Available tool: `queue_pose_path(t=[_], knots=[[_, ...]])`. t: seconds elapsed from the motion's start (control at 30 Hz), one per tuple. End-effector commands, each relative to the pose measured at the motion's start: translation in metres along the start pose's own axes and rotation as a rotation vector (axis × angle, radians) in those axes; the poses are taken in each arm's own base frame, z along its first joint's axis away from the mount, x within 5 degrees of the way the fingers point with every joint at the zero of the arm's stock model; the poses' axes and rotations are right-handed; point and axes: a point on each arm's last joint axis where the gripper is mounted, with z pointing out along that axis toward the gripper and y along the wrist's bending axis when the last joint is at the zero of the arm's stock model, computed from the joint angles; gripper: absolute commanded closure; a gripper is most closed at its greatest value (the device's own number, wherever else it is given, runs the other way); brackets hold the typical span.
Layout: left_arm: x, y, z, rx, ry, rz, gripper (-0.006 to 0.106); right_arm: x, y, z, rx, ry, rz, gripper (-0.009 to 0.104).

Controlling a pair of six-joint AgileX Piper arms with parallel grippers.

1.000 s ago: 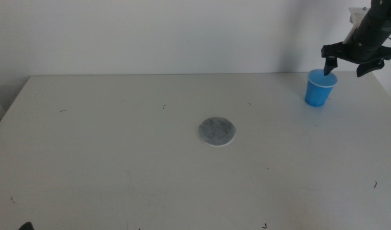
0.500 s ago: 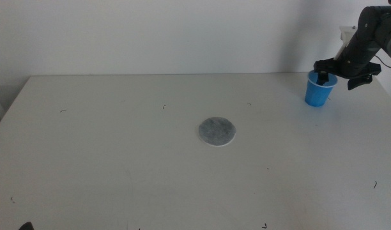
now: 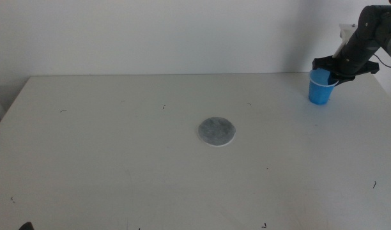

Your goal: Place an empty cup on a cup mat.

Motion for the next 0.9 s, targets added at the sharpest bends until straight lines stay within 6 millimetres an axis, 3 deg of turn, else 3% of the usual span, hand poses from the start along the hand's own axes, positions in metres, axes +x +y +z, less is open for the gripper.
queue_pose_path(t=[0.0,0.23,0.43,0.57,0.67,0.87], knots=[[-0.008,-0.001,-0.001,0.010,-0.075,-0.011,-0.005,-0.020,0.000,-0.056,-0.011,-0.128,-0.006,0.096],[-0.008,-0.001,-0.001,0.010,-0.075,-0.011,-0.005,-0.017,0.026,-0.123,-0.065,-0.188,-0.072,0.096],[-0.008,-0.001,-0.001,0.010,-0.075,-0.011,-0.005,0.014,0.064,-0.172,-0.194,-0.216,-0.101,0.096],[-0.008,-0.001,-0.001,0.010,-0.075,-0.011,-0.005,0.039,0.094,-0.192,-0.274,-0.216,-0.138,0.096],[-0.008,-0.001,-0.001,0.010,-0.075,-0.011,-0.005,0.055,0.128,-0.204,-0.331,-0.212,-0.196,0.096],[-0.008,-0.001,-0.001,0.010,-0.075,-0.011,-0.005,0.083,0.196,-0.203,-0.426,-0.208,-0.290,0.096]])
